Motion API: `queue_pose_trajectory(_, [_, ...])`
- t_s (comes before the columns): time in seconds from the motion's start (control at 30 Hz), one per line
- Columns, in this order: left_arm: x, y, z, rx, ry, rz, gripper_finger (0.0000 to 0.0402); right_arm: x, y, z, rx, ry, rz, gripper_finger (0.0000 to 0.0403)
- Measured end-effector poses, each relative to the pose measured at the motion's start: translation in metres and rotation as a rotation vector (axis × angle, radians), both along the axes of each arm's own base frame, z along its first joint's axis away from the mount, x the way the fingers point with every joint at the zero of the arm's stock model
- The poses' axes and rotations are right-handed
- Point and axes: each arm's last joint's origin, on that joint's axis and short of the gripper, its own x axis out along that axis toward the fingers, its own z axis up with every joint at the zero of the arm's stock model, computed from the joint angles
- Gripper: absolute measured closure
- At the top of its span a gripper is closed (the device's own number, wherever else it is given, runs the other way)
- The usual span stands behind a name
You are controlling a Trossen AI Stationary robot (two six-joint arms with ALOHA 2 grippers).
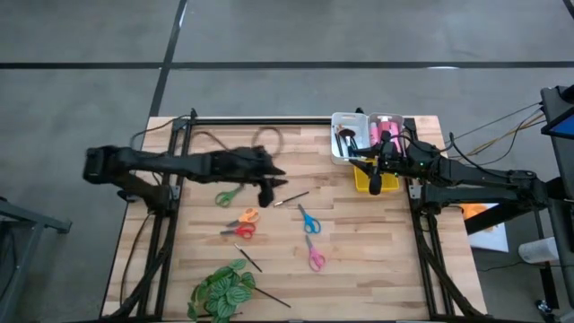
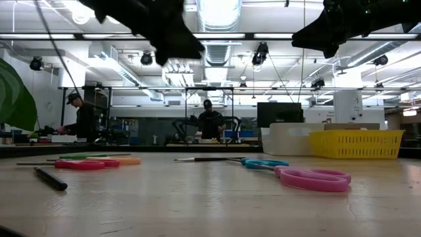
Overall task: Pick & Place Paint Supplies
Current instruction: Put the black paint brush into the white bin
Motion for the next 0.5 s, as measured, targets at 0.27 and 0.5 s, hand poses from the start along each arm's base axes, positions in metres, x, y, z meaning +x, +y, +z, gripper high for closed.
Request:
queue_pose_trajectory(0.27, [-0.088,-0.006,0.02,0.065,-0.314,-0.006,0.0257,0.0,0.0,0.0,0.0,0.0,0.0,0.0259])
queue_pose_trajectory(0.5, [-0.15,-0.012,0.01,0.08,-0.471,-0.003,0.0257,0.0,0.0,0.0,0.0,0.0,0.0,0.0259])
